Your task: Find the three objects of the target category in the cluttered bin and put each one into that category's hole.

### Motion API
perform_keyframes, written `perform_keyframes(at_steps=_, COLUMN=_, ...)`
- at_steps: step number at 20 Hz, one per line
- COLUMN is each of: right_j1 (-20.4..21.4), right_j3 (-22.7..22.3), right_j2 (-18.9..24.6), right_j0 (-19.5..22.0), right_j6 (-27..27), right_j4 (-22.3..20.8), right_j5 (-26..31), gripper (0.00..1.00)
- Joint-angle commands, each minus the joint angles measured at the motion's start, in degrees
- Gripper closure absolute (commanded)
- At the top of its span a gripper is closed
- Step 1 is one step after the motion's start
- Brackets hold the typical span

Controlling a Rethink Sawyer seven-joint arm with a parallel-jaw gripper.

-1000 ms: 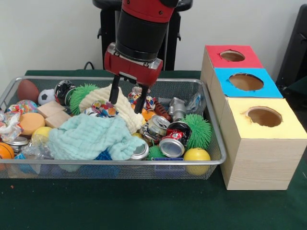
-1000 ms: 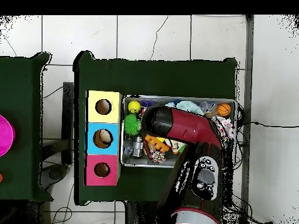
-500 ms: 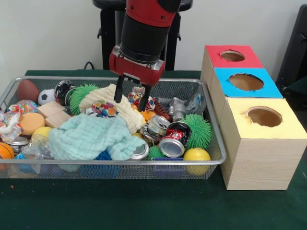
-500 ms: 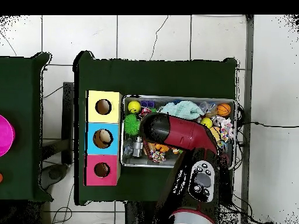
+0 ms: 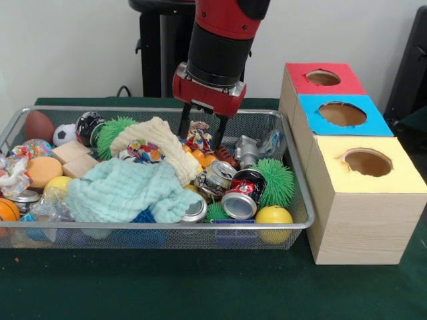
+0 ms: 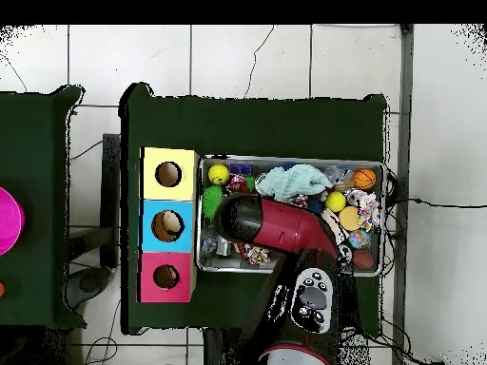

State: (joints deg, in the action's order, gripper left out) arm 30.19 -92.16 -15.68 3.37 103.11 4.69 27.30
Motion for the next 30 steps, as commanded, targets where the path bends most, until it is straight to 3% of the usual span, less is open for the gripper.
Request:
perform_keyframes(at_steps=1, right_j1=-0.2, right_j3=-5.9, right_j2=0.9, right_j0=-0.8, right_j6=15.7, right_j4=3.1, right_j5=-2.9, gripper=0.00)
perform_keyframes(at_steps=8, right_j1=-0.7, right_j3=-5.4, right_j2=0.1, right_j0=-1.7, right_j6=15.5, right_j4=4.1, right_j5=-2.5, gripper=0.00)
perform_keyframes(at_steps=21, right_j1=-2.5, right_j3=-3.6, right_j2=1.5, right_j0=1.4, right_j6=11.6, right_j4=3.6, right_j5=-3.8, gripper=0.00)
perform_keyframes(at_steps=24, right_j1=-4.7, right_j3=-0.8, right_j2=1.5, right_j0=1.6, right_j6=11.4, right_j4=3.6, right_j5=-3.6, gripper=0.00)
perform_keyframes(at_steps=30, right_j1=-7.8, right_j3=6.5, right_j2=0.8, right_j0=1.0, right_j6=11.9, right_j4=4.7, right_j5=2.4, gripper=0.00)
